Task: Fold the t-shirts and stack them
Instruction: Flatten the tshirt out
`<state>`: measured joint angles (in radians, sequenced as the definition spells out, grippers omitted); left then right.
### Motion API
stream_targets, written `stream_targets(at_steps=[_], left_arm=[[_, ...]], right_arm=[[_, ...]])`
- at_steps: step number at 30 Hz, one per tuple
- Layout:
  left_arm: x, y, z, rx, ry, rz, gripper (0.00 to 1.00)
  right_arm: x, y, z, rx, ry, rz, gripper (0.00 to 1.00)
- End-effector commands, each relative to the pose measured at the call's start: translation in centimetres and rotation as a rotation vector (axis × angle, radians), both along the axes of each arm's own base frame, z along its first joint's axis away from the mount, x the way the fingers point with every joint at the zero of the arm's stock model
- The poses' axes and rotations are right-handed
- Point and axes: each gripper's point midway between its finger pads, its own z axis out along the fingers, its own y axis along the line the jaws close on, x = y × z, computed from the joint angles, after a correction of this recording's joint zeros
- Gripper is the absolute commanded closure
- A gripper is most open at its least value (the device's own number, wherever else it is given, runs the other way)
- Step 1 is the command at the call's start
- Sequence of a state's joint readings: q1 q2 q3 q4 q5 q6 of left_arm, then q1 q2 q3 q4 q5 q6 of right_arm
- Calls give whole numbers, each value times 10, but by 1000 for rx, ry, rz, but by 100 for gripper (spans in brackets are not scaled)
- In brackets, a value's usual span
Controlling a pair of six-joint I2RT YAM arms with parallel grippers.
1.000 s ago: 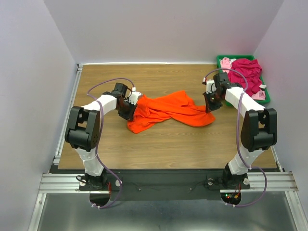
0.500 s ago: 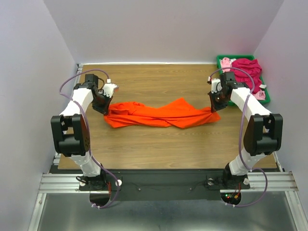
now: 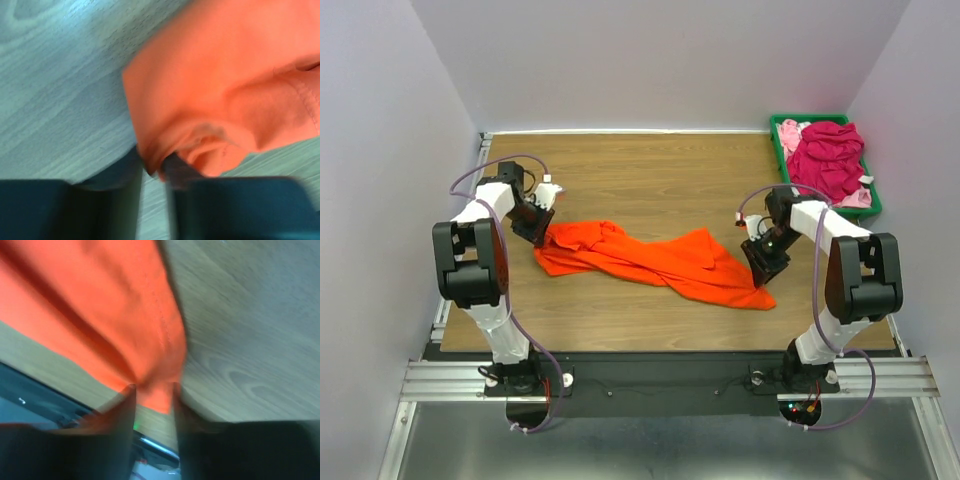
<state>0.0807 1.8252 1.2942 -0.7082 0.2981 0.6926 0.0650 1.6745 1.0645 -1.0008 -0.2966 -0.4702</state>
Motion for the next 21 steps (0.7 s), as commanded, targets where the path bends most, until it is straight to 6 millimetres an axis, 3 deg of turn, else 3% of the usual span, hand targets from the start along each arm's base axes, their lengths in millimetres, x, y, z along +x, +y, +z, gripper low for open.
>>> stream_targets(at_steps=[1,3,6,10,11,14,17,21], left_arm=[[9,-10,39,-69,-126,-91,59],[6,-21,62,-123,-186,-142,53],[-4,-31,80,-161,-226,-197,51],[-13,-39,88,-191,-248,-251,48],[-16,-42,87,-206,-240,-254,48],[-26,-47,84,-235,-213,-275,48],[-35,-49,78,-245,-192,-277,48],[-40,-48,81,-233,-214,-268,48]], right_arm=[[15,12,36,75,-75,55,43],[39,19,54,110,-146,33,29],[75,28,62,143,-216,-15,28],[137,41,81,193,-323,-105,32],[146,44,71,200,-301,-117,34],[165,56,69,211,-305,-125,45],[150,80,57,220,-239,-81,56],[108,95,40,211,-154,-32,57]])
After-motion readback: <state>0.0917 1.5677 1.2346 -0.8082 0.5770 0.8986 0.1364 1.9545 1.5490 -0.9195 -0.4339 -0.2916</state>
